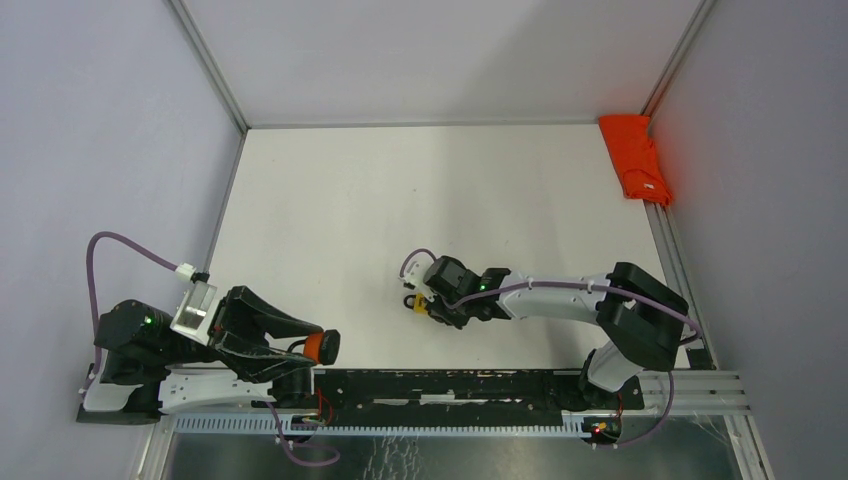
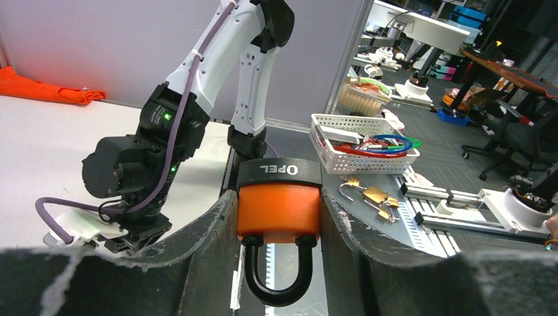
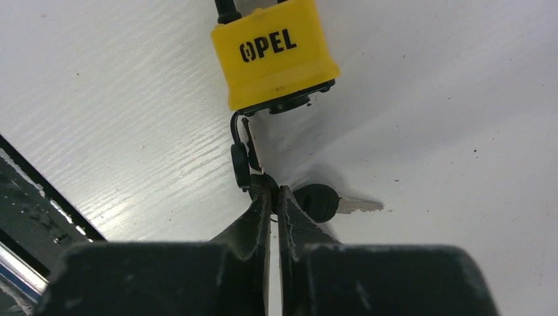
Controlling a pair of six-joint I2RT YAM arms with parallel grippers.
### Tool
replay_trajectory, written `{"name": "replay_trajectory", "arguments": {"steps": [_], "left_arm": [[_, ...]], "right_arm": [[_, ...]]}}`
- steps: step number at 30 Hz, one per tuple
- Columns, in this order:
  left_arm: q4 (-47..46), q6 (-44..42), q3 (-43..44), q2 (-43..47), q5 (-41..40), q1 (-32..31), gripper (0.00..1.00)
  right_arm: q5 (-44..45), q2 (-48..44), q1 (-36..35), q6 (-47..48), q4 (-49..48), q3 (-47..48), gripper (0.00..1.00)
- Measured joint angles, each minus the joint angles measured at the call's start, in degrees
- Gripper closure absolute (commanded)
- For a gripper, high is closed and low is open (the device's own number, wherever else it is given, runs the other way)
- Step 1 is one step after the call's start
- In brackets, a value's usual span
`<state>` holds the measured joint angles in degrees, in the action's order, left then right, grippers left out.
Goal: Unlock with the key
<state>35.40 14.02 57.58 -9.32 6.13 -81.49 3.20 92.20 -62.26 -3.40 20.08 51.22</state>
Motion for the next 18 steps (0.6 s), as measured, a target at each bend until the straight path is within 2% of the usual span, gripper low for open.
{"name": "replay_trajectory", "arguments": {"steps": [11, 18], "left_arm": [[-0.1, 0.0, 0.0, 0.0, 0.1, 0.0, 0.98], [-0.9, 0.0, 0.0, 0.0, 0.3, 0.0, 0.98]], "right_arm": [[0.1, -1.7, -0.4, -0.2, -1.0, -1.6, 1.0], [5.4, -2.0, -0.9, -0.4, 1.5, -2.6, 1.0]]}}
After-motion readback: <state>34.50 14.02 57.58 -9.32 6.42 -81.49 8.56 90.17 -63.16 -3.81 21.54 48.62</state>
